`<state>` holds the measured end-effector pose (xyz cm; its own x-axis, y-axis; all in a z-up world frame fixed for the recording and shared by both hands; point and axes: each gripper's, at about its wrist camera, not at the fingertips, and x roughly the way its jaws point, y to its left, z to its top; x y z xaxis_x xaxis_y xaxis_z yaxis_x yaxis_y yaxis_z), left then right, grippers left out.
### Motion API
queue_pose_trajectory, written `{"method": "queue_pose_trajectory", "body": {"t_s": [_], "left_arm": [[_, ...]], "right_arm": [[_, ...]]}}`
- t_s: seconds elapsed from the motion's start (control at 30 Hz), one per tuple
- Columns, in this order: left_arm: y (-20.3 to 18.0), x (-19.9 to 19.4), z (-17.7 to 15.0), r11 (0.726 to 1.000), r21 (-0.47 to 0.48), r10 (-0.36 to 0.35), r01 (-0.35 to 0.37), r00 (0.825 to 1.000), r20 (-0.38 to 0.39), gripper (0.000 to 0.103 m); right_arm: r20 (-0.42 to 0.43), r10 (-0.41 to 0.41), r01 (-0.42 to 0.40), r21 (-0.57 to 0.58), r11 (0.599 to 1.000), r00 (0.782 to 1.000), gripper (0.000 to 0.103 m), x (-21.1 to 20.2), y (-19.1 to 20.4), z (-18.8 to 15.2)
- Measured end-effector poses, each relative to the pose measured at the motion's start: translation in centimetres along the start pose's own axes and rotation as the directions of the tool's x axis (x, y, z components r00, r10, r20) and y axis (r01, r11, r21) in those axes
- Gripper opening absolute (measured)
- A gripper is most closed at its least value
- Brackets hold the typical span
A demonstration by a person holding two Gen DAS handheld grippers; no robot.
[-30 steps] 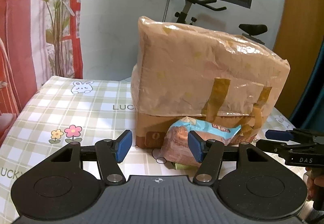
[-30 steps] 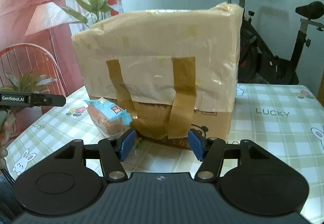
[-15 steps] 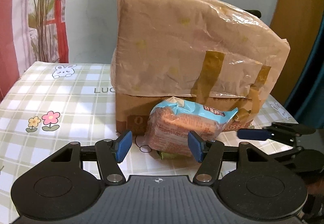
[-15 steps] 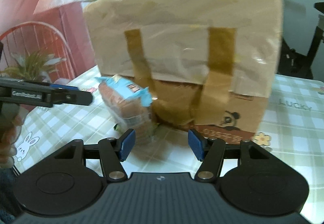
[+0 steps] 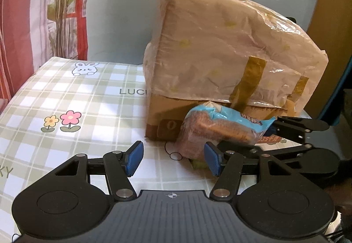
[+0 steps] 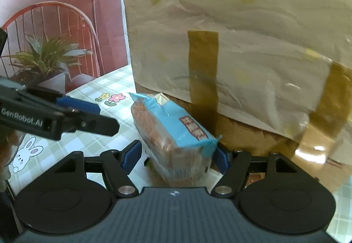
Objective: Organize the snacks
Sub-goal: 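Close the right tool on the blue-topped bread pack, then close the left tool on the green pastry packet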
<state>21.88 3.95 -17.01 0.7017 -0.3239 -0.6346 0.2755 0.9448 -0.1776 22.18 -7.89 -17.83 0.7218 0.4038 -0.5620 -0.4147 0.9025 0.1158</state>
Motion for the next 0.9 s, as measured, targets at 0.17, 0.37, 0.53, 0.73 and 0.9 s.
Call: {"method": "queue_pose_trajectory", "body": {"t_s": [0.17,0.37,0.53,0.73,0.9], "left_arm": [[-0.3,0.5,-0.4,1.000,0.011,-0.011,0.011,1.000,-0.014,0.063],[-2.1,2.3,-0.9,0.998,0.053,-0.039,0.042,0.998,-0.049,0.063],[-3.6,4.8,-0.7,0.995,0.087,-0.042,0.049,0.996,-0.079,0.063],[-4.7,7.1,-0.4,0.996,0.082,-0.009,0.017,0.996,-0.091,0.069],[-4.9,8.6,0.2,0.998,0.065,0.003,0.003,0.996,-0.087,0.069]], "right_arm": [[0.019,0.022,-0.023,0.043,0.999,1.000,0.050,-1.7,-0.7,-0.7],[0.074,-0.013,0.002,0.140,0.990,0.997,0.050,-6.1,-1.7,-2.9],[0.093,-0.080,0.059,0.209,0.976,0.992,0.050,-9.0,-2.9,-4.2],[0.084,-0.165,0.141,0.240,0.960,0.983,0.049,-10.5,-4.3,-5.2],[0.085,-0.205,0.177,0.258,0.950,0.975,0.049,-10.9,-5.0,-5.7]]}}
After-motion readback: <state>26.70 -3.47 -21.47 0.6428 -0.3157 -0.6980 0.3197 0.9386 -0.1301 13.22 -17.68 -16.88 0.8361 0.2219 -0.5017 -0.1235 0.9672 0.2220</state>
